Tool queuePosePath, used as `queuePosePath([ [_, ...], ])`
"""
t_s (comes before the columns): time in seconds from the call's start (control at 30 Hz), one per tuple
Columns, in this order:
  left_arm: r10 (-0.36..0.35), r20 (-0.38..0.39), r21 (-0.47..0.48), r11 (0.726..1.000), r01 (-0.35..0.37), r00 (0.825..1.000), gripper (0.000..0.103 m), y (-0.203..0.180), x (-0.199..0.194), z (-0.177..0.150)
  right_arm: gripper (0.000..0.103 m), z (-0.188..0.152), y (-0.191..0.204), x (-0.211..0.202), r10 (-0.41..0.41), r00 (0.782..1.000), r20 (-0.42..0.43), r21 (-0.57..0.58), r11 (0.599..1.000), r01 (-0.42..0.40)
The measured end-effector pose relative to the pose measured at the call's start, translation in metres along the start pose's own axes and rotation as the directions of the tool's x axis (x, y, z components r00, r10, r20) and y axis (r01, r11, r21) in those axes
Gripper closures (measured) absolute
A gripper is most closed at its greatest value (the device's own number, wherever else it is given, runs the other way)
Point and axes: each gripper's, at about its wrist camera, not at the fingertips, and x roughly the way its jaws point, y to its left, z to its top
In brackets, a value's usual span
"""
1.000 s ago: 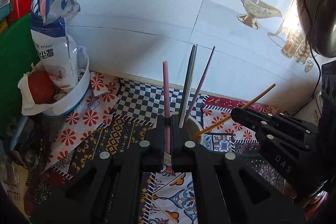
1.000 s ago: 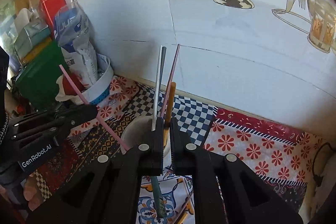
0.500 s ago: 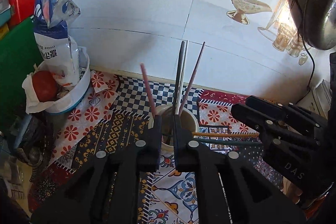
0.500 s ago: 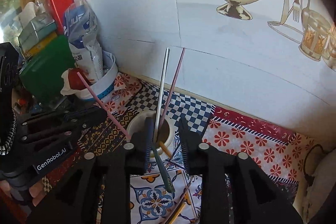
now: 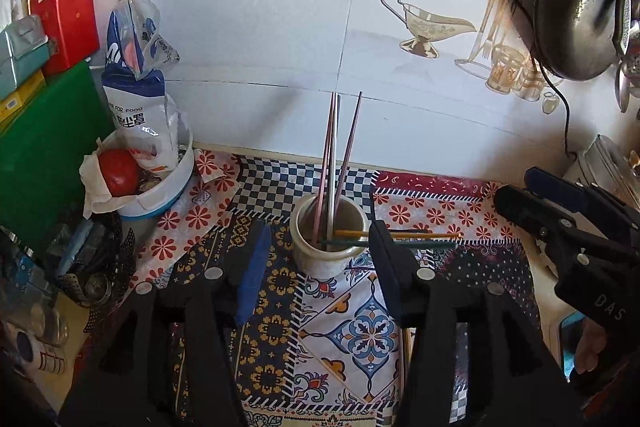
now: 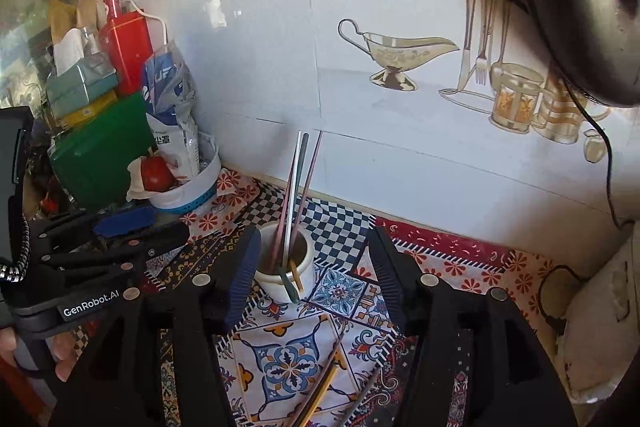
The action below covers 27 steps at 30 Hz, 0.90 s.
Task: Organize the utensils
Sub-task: 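Move both open tools back down to the stick bundle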
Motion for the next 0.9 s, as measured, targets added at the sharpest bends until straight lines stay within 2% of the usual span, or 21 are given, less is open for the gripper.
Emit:
queuePosePath([
  [0.27, -0.024, -0.078, 0.048, 0.998, 0.028, 0.997, 0.050, -0.014, 0.006, -0.036, 0.050, -0.035, -0.012, -0.026, -0.063, 0.998, -0.022, 0.065, 0.996, 0.065],
  [0.53, -0.046, -0.210, 0.111, 0.991, 0.070, 0.977, 0.050, -0.038, 0.030, -0.086, 0.050, -0.094, -0.035, -0.029, -0.119, 0.982, -0.144, 0.172, 0.975, 0.144],
  [0.67, -0.062, -0.273, 0.117, 0.988, 0.097, 0.960, 0.050, -0.046, 0.042, -0.110, 0.050, -0.132, -0.041, -0.017, -0.144, 0.959, -0.245, 0.194, 0.962, 0.194],
  [0.73, -0.066, -0.297, 0.114, 0.988, 0.104, 0.953, 0.050, -0.047, 0.046, -0.121, 0.050, -0.153, -0.041, -0.008, -0.131, 0.944, -0.303, 0.214, 0.956, 0.201],
  [0.9, -0.055, -0.349, 0.123, 0.987, 0.104, 0.936, 0.050, -0.047, 0.055, -0.144, 0.050, -0.203, -0.028, 0.021, -0.094, 0.894, -0.439, 0.202, 0.959, 0.200],
])
